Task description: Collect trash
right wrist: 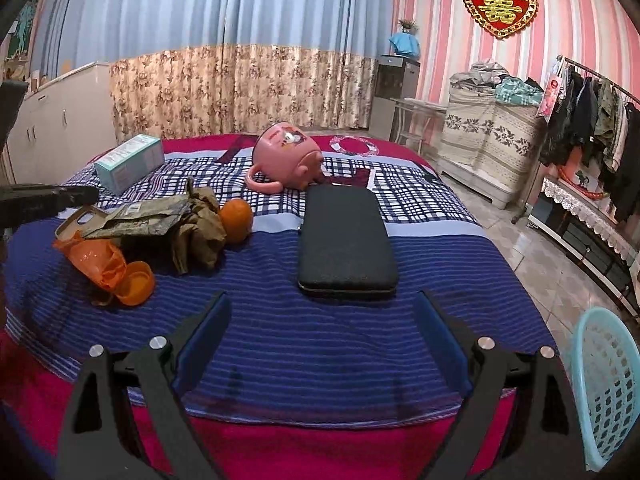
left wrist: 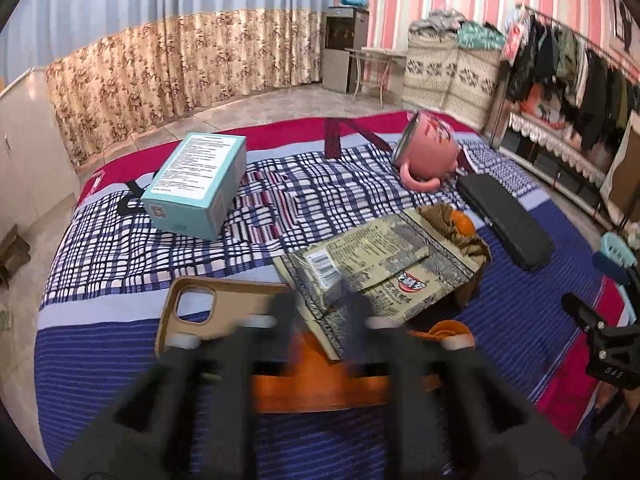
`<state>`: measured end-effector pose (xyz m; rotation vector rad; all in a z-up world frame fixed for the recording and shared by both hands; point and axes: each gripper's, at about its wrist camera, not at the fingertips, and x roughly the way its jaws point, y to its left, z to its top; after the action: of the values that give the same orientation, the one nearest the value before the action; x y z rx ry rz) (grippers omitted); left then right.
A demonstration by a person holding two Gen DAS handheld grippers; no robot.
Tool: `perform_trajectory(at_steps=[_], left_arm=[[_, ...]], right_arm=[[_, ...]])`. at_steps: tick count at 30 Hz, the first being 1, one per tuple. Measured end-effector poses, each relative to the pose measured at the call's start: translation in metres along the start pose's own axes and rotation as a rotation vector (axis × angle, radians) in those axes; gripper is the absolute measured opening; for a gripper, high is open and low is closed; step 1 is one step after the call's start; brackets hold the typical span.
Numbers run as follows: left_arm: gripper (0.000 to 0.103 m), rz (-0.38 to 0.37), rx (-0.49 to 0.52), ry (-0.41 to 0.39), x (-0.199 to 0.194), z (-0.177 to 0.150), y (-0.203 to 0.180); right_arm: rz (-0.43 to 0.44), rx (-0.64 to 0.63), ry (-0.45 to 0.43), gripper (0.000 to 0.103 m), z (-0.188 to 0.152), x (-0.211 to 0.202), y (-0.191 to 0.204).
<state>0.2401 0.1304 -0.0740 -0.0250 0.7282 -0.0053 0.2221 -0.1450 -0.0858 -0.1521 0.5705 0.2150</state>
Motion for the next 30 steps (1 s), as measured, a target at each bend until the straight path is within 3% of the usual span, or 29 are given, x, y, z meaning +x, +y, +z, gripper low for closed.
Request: perform_trajectory(at_steps=[2,3,8,12,13,15,21,26,30], left_arm=[[0.079,0.003,0.033,-0.026,-0.003,0.0,-0.011],[0.081,-0.001,0.051,-0.031,-0.003,0.0,-0.016],[0.083,-0.001,0.163,0.03,0.015,-0.004,-0.048],[0.082,0.055,0.211,0.055,0.03,-0.006,-0.06],[0.08,0.062,0.209,0.06,0.032,-0.004,-0.059],[0.051,0.043,0.195,0.069,0.034,-0.001,-0.055],[0.001,0.023,0.099,0.074,0.031,0.01,-0.026],[0.0,0.021,0.006,0.029,0.017,0.017,0.008],[0.0,0.018,0.008,0.022,0.013,0.017,0.014]], right_arm=[[-0.003,0.016,-0.003,0.09,0.0,-0.002,-0.003],[-0.008,0.023,-0.006,0.09,0.0,-0.004,-0.007],[-0.03,0.055,-0.007,0.09,-0.001,-0.006,-0.021],[-0.034,0.074,-0.003,0.09,-0.003,-0.005,-0.028],[-0.034,0.073,0.0,0.09,-0.003,-0.003,-0.028],[-0.032,0.069,0.004,0.09,-0.003,-0.001,-0.027],[-0.019,0.055,0.004,0.09,0.001,0.004,-0.018],[0.005,0.011,0.004,0.09,0.011,0.011,0.001],[0.046,-0.011,0.0,0.09,0.022,0.019,0.021]])
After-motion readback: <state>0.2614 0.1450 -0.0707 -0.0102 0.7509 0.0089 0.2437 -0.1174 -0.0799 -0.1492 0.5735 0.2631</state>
